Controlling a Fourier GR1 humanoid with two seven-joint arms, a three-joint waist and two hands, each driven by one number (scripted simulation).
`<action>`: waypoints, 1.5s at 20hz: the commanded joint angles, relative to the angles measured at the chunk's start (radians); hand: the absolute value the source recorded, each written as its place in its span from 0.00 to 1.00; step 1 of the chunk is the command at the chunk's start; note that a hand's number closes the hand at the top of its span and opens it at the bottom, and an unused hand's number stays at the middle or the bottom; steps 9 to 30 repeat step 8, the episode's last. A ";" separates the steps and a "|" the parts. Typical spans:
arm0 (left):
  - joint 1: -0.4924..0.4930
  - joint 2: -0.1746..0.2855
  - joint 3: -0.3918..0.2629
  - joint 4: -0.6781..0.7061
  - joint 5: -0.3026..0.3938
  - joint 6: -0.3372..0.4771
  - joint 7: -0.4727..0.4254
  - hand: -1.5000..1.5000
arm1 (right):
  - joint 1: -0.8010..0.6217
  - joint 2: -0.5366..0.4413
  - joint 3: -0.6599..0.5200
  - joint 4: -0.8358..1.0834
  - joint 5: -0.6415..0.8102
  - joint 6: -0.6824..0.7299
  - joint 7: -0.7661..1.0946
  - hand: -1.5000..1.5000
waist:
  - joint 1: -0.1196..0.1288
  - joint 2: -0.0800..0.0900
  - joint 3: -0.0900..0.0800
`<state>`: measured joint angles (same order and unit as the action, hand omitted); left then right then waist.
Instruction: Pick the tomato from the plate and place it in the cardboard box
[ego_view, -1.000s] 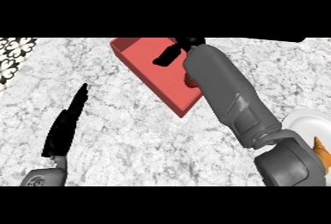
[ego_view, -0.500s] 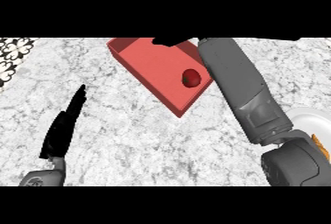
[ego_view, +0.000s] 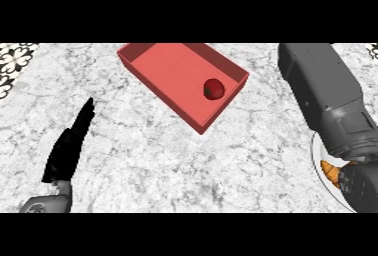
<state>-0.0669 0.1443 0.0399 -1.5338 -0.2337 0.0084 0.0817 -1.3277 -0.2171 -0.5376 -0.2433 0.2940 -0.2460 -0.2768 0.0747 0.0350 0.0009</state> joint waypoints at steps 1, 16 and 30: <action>0.021 0.014 0.021 -0.022 0.016 -0.008 0.009 0.50 | 0.037 -0.123 -0.042 0.013 -0.037 0.091 -0.025 0.00 | -0.003 -0.004 0.001; 0.014 -0.015 -0.012 -0.010 -0.010 0.010 -0.001 0.50 | 0.111 -0.303 -0.044 0.044 -0.036 0.300 -0.087 0.00 | 0.008 0.008 0.003; 0.014 -0.015 -0.012 -0.010 -0.010 0.010 -0.001 0.50 | 0.111 -0.303 -0.044 0.044 -0.036 0.300 -0.087 0.00 | 0.008 0.008 0.003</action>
